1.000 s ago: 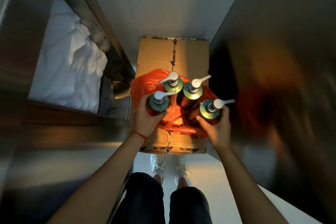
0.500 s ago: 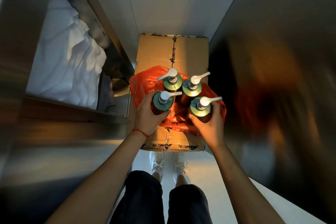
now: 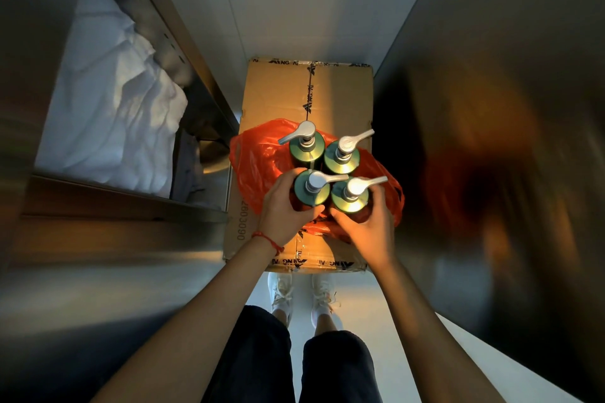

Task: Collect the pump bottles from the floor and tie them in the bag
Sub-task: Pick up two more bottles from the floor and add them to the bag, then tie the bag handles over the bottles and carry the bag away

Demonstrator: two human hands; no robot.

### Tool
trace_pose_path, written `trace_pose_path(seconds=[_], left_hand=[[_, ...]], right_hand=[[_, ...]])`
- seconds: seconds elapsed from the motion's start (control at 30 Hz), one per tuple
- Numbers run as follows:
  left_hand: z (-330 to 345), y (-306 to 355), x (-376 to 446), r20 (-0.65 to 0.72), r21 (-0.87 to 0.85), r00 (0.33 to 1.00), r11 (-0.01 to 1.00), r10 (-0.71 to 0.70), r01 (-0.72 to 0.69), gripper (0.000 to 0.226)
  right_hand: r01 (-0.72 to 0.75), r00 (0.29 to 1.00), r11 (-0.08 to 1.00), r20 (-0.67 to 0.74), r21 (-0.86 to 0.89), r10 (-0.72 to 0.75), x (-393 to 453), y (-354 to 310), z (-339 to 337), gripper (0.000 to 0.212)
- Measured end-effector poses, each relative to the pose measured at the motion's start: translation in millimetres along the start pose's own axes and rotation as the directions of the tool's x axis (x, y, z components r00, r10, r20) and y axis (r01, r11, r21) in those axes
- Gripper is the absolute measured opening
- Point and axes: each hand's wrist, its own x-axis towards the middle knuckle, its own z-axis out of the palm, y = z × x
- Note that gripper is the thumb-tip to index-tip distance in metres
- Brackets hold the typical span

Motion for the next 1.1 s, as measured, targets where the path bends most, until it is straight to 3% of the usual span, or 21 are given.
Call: trace_pose_path(seconds=[0.3,0.7,0.9,1.1], left_hand=[[-3,-4,-4,-0.002,-0.026,0.999,0.999,-0.045,0.045,0.071],[-14,0,-13,-0.036,-0.054,0.994,0.994,-0.102,0.1,0.072],[-26,-6,-20,0.012,-0.187,0.984,0.967,-0.177,0.176,0.075],[-50,-10,-25,-0.025,-0.318,0.957,0.909,-0.29,0.268,0.06]], right_hand=[[-0.009,1.0,1.0,0.022,-0.003,0.009,-4,0,-2,0.065],[-0.044,0.999,0.998,0.003,0.035,0.044,-13,0,-9,0.074],[-0.06,0.998,0.998,0.001,0.024,0.06,-22,18,-26,0.078],[-0.115,0.972,0.987,-0.192,0.113,0.135,-22,27,-49,0.05]])
